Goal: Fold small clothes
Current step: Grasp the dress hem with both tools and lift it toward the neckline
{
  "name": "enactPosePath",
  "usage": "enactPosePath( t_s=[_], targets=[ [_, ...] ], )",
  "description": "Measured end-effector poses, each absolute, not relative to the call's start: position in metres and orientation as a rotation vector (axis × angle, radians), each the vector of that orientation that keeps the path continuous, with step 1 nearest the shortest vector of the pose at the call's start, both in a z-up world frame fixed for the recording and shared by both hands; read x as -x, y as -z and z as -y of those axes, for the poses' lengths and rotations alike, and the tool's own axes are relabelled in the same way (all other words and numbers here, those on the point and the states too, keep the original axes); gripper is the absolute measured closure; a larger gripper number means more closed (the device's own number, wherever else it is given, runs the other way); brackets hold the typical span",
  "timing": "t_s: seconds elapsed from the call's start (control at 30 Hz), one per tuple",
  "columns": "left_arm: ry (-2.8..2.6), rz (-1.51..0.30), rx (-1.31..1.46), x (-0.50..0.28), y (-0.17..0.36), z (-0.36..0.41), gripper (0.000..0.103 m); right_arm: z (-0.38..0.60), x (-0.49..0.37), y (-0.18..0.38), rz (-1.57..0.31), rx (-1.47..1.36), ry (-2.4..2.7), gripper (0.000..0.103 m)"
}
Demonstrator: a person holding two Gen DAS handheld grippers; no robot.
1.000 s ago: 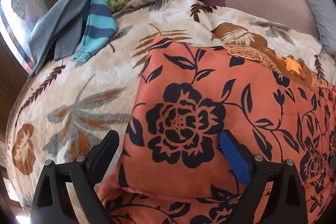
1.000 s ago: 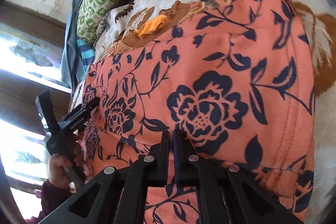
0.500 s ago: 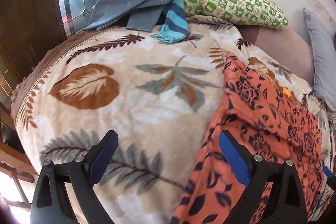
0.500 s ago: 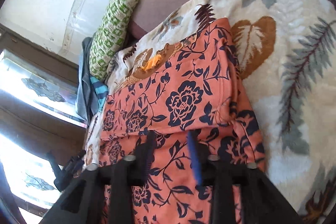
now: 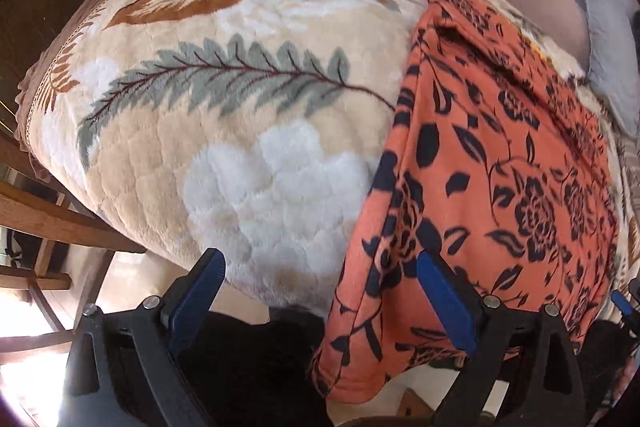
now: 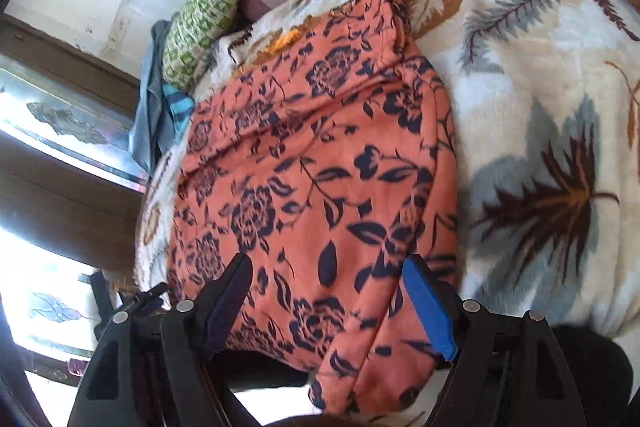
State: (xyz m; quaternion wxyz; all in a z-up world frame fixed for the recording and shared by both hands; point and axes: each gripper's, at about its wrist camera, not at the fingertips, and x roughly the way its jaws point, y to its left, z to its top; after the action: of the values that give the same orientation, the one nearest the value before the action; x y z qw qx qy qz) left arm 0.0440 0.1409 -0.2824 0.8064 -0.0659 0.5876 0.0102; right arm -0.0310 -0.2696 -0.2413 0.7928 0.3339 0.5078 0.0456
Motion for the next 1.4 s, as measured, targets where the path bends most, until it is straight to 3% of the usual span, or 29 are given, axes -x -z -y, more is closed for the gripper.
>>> enactPosePath(
  t_s=[0.3, 0.33, 0.4, 0.43, 0.47, 0.5, 0.57, 0.6, 0.63, 0.67, 1.1, 1.4],
  targets=[
    [0.013, -1.318, 0.045, -0.035, 0.296, -0.113, 0.008, 0.203, 0.043, 0.270, -1.345, -0.548, 0.043, 0.023],
    [0.025, -1.311, 0.030, -0.033, 0.295, -0.112, 0.011, 0.196, 0.042, 0.277, -1.371, -0.525, 0.059, 0.023],
    [0.047, -1.315, 0.024, -0.029, 0.295, -0.112, 0.033, 0.189, 0.044, 0.293, -1.411, -0.494, 0.091, 0.023],
    [0.062, -1.315, 0.030, -0.028, 0.295, -0.113, 0.038, 0.189, 0.045, 0.300, -1.426, -0.491, 0.105, 0.024],
    [0.077, -1.319, 0.039, -0.027, 0.295, -0.114, 0.052, 0.191, 0.048, 0.305, -1.428, -0.491, 0.112, 0.028],
    [0.092, -1.330, 0.056, -0.024, 0.296, -0.119, 0.067, 0.195, 0.051, 0.308, -1.426, -0.485, 0.123, 0.040],
    [0.129, -1.341, 0.102, -0.021, 0.299, -0.126, 0.078, 0.206, 0.058, 0.307, -1.413, -0.505, 0.102, 0.053],
    [0.141, -1.339, 0.110, -0.021, 0.299, -0.126, 0.083, 0.212, 0.062, 0.306, -1.414, -0.502, 0.096, 0.071],
    [0.155, -1.337, 0.115, -0.020, 0.298, -0.125, 0.087, 0.218, 0.066, 0.304, -1.409, -0.513, 0.078, 0.077],
    [0.168, -1.334, 0.121, -0.020, 0.298, -0.127, 0.091, 0.226, 0.071, 0.301, -1.401, -0.529, 0.065, 0.091],
    [0.351, -1.174, 0.385, -0.039, 0.212, -0.158, 0.095, 0.333, 0.111, 0.208, -1.022, -0.911, -0.110, 0.095],
    [0.416, -1.129, 0.489, -0.106, 0.164, -0.155, 0.095, 0.367, 0.071, 0.149, -0.715, -1.077, -0.193, 0.095]
  ],
)
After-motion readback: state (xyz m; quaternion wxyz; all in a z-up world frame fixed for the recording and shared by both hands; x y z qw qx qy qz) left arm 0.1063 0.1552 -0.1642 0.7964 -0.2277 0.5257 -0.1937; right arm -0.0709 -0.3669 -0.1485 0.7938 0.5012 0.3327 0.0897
